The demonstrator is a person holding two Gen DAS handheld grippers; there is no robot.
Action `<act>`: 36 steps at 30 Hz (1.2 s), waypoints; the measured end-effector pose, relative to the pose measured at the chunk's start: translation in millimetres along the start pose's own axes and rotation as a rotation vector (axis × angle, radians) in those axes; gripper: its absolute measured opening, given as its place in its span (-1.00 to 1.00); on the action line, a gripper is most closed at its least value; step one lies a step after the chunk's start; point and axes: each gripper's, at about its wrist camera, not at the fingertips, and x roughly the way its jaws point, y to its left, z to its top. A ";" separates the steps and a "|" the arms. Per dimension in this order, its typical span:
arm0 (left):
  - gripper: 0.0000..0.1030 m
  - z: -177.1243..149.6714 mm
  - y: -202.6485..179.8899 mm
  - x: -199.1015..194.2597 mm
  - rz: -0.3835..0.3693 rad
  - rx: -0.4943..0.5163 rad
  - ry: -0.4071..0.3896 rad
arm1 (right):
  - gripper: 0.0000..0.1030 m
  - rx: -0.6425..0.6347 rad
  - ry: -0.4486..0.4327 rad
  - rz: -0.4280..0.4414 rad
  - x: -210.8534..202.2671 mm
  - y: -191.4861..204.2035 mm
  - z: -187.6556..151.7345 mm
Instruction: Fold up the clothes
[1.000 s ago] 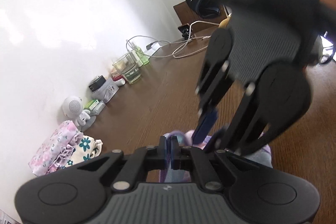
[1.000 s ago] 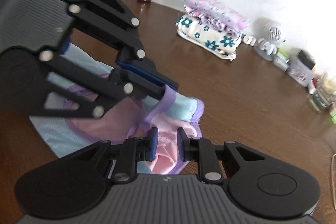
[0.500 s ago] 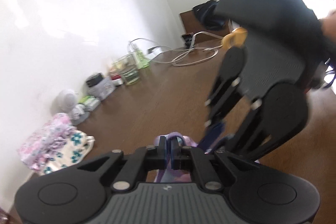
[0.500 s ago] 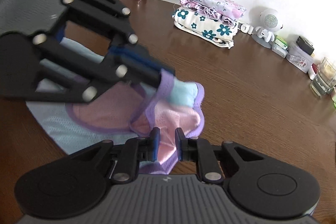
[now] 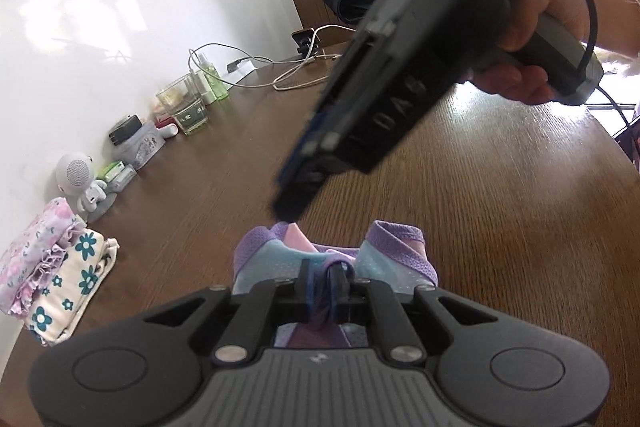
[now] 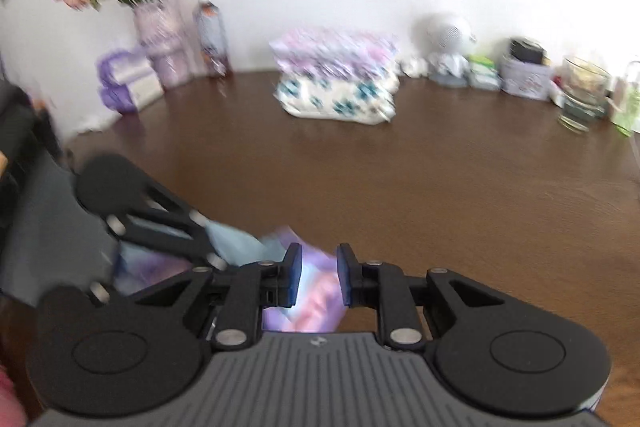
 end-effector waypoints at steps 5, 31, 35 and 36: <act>-0.61 -5.2 -1.3 -0.7 -0.007 0.003 -0.007 | -0.63 -0.072 0.087 -0.043 26.1 11.1 1.6; -0.76 -42.6 64.4 -23.5 -0.061 -0.382 0.070 | -0.63 -0.059 -0.056 -0.117 2.9 21.7 -6.1; -0.75 -43.5 56.6 -21.3 -0.057 -0.344 0.068 | -0.63 -0.089 -0.054 -0.039 2.9 30.0 -5.4; -0.74 -43.6 55.3 -20.9 -0.057 -0.337 0.067 | -0.63 -0.112 -0.044 -0.037 5.9 33.2 -6.5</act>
